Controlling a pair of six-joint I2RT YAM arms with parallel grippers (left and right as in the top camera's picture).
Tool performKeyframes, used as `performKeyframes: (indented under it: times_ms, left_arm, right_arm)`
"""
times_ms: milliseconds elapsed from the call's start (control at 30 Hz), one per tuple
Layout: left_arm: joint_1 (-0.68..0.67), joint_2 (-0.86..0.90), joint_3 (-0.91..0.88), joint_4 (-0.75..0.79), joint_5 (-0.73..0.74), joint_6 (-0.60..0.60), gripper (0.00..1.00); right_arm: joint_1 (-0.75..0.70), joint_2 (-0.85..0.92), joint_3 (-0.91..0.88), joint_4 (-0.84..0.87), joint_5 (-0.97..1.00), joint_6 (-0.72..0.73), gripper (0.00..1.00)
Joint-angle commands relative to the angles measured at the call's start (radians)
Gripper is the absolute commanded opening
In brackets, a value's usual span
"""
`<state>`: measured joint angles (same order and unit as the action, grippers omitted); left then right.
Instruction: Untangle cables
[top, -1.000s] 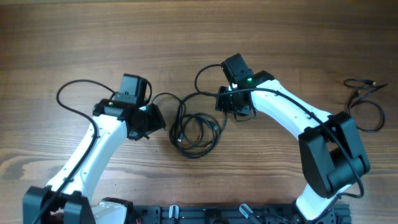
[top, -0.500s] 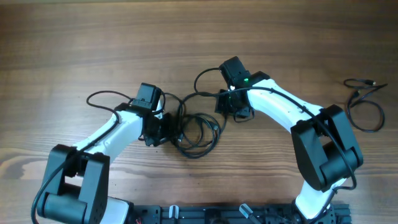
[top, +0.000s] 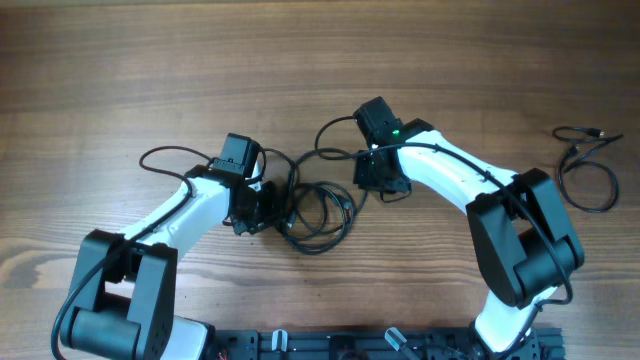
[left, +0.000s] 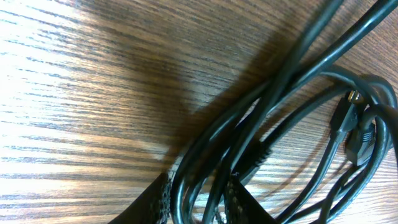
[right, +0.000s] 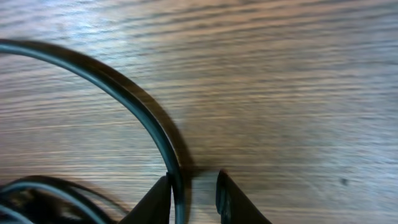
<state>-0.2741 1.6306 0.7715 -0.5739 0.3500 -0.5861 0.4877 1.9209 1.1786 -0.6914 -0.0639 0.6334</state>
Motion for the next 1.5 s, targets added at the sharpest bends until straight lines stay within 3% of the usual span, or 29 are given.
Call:
performKeyframes:
  times_ms: [0, 67, 167, 267, 467, 667, 800, 933, 1067, 1167, 1367, 1467]
  left_arm:
    - [-0.010, 0.052, -0.035, 0.006, -0.056, -0.005, 0.31]
    - [-0.010, 0.052, -0.035, 0.006, -0.059, -0.005, 0.30]
    - [-0.010, 0.052, -0.035, 0.006, -0.080, -0.005, 0.17]
    - [-0.010, 0.052, -0.035, -0.006, -0.113, -0.003, 0.06]
    - [0.055, 0.051, -0.035, -0.074, -0.214, -0.006, 0.04]
    - [0.272, 0.051, -0.035, -0.076, -0.198, -0.006, 0.04]
    - [0.373, 0.051, -0.035, -0.063, -0.134, 0.044, 0.04]
    - [0.367, 0.052, -0.035, -0.050, -0.125, 0.058, 0.04]
    - [0.344, 0.052, -0.035, -0.046, -0.126, 0.058, 0.04]
    - [0.344, 0.052, -0.035, -0.046, -0.126, 0.057, 0.04]
    - [0.344, 0.052, -0.035, -0.046, -0.122, 0.055, 0.04]
    - [0.344, 0.052, -0.035, -0.046, -0.122, 0.054, 0.04]
  right_arm:
    - [-0.004, 0.023, -0.015, -0.060, 0.225, -0.001, 0.22]
    - [-0.005, 0.023, -0.015, -0.093, 0.294, -0.001, 0.16]
    - [-0.006, 0.023, -0.015, -0.109, 0.327, -0.005, 0.04]
    - [-0.028, 0.018, -0.009, -0.138, 0.337, -0.007, 0.04]
    - [-0.255, -0.100, 0.096, -0.275, 0.437, -0.056, 0.04]
    - [-0.581, -0.232, 0.153, -0.261, 0.332, -0.088, 0.04]
    - [-0.695, -0.229, 0.151, -0.249, -0.109, -0.230, 0.04]
    - [-0.638, -0.211, 0.128, -0.269, -0.200, -0.265, 0.17]
    - [-0.438, -0.210, 0.074, -0.263, -0.209, -0.212, 0.56]
    - [-0.304, -0.210, 0.069, -0.235, -0.278, -0.095, 0.55]
    - [-0.064, -0.210, 0.069, -0.174, -0.270, 0.320, 0.61]
    - [0.064, -0.209, 0.069, -0.101, -0.155, 0.539, 0.60]
